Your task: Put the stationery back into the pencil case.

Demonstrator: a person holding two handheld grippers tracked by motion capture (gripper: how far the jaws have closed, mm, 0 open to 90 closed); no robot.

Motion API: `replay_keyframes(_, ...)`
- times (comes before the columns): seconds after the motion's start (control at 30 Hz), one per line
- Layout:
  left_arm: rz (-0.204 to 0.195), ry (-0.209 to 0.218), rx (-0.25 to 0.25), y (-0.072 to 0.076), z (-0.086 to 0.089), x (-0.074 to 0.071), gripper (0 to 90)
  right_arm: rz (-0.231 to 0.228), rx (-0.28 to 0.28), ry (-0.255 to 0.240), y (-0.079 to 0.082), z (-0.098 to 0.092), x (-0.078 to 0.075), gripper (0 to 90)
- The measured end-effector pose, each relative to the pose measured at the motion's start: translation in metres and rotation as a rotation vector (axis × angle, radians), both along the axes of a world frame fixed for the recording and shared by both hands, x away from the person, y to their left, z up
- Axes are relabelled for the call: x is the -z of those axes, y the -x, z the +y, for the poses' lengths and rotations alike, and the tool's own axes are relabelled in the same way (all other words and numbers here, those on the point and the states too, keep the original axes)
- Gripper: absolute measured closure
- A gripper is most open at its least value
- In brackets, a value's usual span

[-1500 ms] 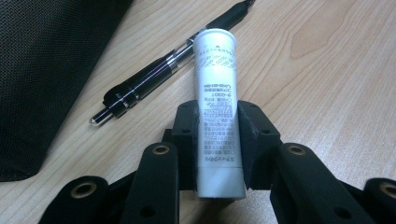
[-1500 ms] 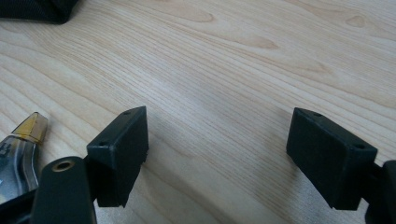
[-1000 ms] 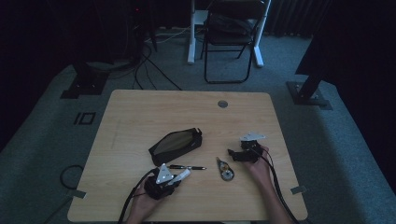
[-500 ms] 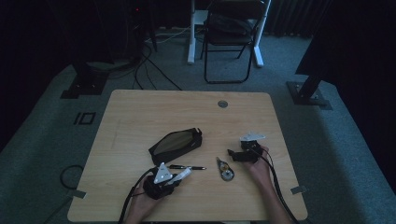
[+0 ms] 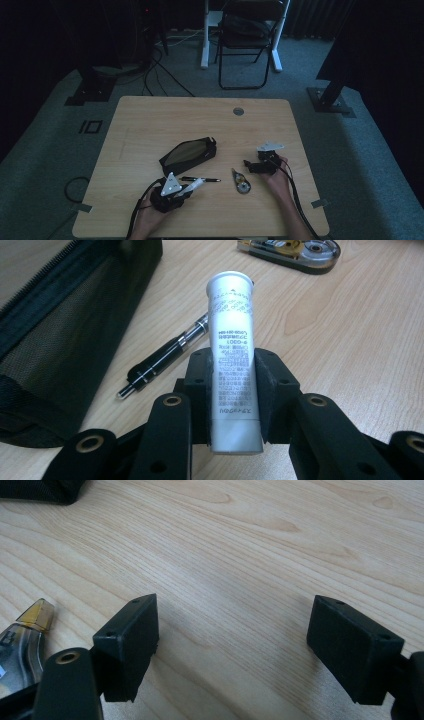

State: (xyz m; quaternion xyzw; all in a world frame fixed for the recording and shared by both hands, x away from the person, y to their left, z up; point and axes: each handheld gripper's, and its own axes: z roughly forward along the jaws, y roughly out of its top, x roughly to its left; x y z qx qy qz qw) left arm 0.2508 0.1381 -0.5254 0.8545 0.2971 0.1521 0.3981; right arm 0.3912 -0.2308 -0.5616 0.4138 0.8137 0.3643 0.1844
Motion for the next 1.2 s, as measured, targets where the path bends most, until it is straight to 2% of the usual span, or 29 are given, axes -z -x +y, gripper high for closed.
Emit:
replay_keyframes(0.57, -0.027, 0.027, -0.004, -0.003, 0.012, -0.020, 71.1, 0.000, 0.000, 0.000, 0.000, 0.000, 0.000, 20.9)
replay_keyframes(0.9, -0.037, 0.013, 0.003, -0.010, 0.015, -0.030, 71.0, 0.000, 0.000, 0.000, 0.000, 0.000, 0.000, 20.9)
replay_keyframes(1.2, -0.041, 0.023, 0.000, -0.014, 0.019, -0.035, 71.0, 0.000, 0.000, 0.000, 0.000, 0.000, 0.000, 20.9)
